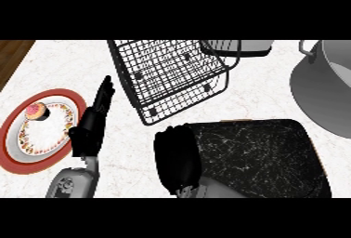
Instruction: Pick the tomato from the tray and place it in the tiered basket
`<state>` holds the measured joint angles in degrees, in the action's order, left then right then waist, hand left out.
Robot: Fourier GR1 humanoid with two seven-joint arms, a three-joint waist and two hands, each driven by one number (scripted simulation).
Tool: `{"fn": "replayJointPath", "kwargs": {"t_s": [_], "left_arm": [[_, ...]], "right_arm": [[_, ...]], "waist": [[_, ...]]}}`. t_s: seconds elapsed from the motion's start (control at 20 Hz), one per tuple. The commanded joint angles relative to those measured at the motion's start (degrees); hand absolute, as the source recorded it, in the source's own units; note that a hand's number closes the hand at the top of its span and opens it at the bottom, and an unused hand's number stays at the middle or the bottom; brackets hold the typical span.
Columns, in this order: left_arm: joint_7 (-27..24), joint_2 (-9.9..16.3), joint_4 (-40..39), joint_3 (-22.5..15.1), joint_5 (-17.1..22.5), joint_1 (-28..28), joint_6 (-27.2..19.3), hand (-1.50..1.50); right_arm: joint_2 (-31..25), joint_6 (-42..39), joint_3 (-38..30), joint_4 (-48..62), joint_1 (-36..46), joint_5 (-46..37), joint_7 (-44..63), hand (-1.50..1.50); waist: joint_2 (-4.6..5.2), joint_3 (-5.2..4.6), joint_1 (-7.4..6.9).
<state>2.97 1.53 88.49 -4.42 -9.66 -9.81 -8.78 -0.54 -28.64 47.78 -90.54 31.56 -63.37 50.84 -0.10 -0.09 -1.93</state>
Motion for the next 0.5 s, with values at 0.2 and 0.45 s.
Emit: {"fn": "replayJointPath", "kwargs": {"t_s": [0.2,0.45], "left_arm": [[0.8,-0.9,-1.2,-0.1,-0.9,-1.6,-1.7,0.00],[-1.5,-0.4,0.0,-0.5,0.1,2.9,-0.3,0.00]], "right_arm": [[0.5,-7.0,-5.1,-11.6,17.0,10.0,15.9,1.50],[0.5,-10.3,-13.8,-13.3,24.4,15.8,19.0,1.50]], "waist": [[-0.34,-0.01,1.15],[-0.52,-0.02,1.36]]}}
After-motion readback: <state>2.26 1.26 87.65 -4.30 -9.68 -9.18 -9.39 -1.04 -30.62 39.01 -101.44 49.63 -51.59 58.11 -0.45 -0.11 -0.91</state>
